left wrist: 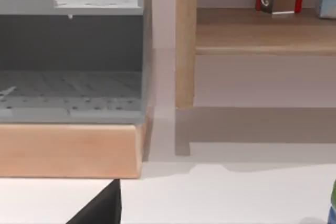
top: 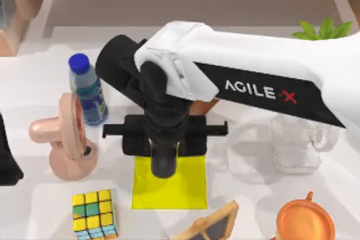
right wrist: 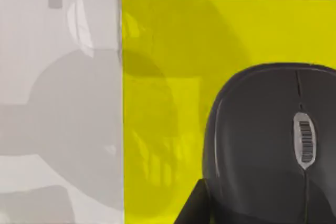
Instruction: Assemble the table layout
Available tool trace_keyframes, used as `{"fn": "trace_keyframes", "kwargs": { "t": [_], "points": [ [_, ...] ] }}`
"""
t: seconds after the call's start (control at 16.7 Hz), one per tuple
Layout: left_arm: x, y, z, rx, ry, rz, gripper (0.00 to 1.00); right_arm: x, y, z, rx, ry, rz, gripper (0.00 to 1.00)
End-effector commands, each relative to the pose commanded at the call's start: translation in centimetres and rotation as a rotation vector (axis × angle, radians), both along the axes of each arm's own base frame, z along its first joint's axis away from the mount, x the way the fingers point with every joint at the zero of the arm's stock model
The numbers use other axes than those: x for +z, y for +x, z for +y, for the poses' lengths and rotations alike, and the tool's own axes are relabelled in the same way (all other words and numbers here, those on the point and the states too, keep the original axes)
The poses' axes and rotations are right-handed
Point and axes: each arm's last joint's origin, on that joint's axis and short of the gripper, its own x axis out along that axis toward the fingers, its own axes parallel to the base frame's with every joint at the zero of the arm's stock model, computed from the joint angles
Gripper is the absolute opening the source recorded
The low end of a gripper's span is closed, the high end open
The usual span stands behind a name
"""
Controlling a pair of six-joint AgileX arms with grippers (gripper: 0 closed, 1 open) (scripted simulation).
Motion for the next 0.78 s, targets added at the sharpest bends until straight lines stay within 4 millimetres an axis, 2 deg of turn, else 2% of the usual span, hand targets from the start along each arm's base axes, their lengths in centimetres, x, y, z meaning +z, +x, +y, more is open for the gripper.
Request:
{"fn": "trace_keyframes", "kwargs": {
  "t": [0.48, 0.78],
  "points": [
    [0.0, 0.0, 0.0, 0.0, 0.0, 0.0, 1.0, 1.6, 0.1, 0.2, 0.001, 0.045, -0.037, 0.0],
    [0.0, 0.0, 0.0, 0.0, 0.0, 0.0, 1.0, 1.4, 0.1, 0.2, 0.003, 0.046, -0.039, 0.0]
  ]
}}
